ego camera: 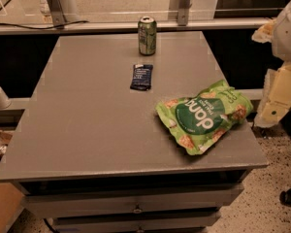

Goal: Pick rxbar blueberry

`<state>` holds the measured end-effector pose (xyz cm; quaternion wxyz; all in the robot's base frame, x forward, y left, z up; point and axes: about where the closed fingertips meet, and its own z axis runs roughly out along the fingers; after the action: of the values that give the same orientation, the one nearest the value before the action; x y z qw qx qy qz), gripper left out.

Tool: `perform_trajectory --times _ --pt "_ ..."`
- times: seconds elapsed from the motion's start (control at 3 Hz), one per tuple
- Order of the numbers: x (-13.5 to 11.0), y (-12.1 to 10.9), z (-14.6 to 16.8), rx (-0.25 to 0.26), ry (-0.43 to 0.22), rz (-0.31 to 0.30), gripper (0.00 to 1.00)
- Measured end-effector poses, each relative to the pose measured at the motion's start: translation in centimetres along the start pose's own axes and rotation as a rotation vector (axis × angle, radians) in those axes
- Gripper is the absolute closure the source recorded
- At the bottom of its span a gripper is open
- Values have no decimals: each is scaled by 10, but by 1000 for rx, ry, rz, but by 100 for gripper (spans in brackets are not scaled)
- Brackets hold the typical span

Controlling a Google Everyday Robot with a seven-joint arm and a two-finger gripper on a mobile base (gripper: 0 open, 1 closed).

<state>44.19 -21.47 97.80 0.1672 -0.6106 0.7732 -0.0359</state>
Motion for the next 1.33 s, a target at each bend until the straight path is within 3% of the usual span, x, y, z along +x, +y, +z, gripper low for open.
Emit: perform_trajectory --times 0.33,1.0,1.33 --pt "-12 -9 8 -1 -35 -86 0" --pt "-44 -34 47 -33 -58 -373 0" --pt "-60 -52 61 -16 -57 -519 0"
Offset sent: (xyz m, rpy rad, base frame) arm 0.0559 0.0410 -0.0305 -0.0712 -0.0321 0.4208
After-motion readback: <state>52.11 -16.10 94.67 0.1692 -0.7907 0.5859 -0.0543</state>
